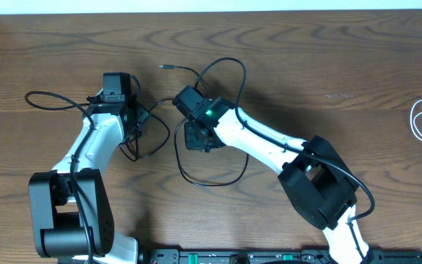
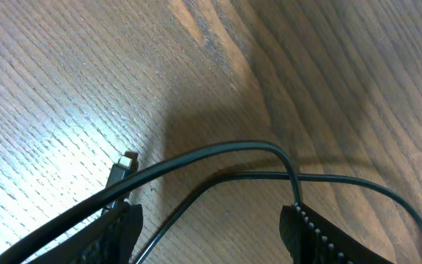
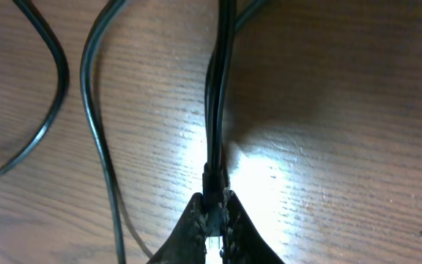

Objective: Untangle cables

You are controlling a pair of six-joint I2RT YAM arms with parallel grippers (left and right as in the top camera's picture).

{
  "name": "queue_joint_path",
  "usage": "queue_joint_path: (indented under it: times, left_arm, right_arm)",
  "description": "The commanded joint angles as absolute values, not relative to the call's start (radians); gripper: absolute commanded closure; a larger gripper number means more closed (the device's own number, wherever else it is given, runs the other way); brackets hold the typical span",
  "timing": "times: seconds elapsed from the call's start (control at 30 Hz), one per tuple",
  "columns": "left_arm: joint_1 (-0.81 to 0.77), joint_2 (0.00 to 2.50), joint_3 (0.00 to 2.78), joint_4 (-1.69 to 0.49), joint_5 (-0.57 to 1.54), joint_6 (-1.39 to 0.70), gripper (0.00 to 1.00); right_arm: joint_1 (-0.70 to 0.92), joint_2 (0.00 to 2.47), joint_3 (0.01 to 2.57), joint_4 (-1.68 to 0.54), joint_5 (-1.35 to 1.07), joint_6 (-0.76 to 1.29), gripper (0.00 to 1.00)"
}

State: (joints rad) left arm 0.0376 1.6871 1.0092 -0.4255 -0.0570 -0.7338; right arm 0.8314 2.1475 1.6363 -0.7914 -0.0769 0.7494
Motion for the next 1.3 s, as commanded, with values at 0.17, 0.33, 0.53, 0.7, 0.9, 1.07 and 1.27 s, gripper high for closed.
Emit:
queue_joint_path:
  times: [0.17,0.33,0.53,0.7,0.9,1.07,1.27]
  left_arm:
    - [0.038,1.683,1.018,-0.429,-0.060,-0.739,0.35]
    - [0.038,1.683,1.018,-0.429,-0.060,-0.739,0.35]
    - [0.038,1.683,1.018,-0.429,-0.060,-0.739,0.35]
    - [0.038,1.683,1.018,-0.429,-0.060,-0.739,0.35]
    - [0.038,1.683,1.018,-0.429,-0.060,-0.739,0.35]
    - [0.038,1.683,1.018,-0.429,-0.060,-0.739,0.35]
    - [0.038,1.683,1.018,-0.429,-0.060,-0.739,0.35]
  right_arm:
    - [0.883,2.133,1.633,-0.817,-0.062,0.735,0.93]
    - [0.899,2.133,1.633,-0.831,-0.050,0.734,0.95]
    - [0.899,2.133,1.633,-0.831,-0.051,0.735,0.89]
    - [0.898,2.133,1.633,-0.831,-0.051,0.734,0.48]
    - [0.894,2.133,1.633,-0.830,-0.045,0.630,0.34]
    - [0.894,2.131,1.650,-0.822,-0.117,0.515,0.41]
    - [0.896,2.131,1.668,-0.820,-0.167,0.447,0.37]
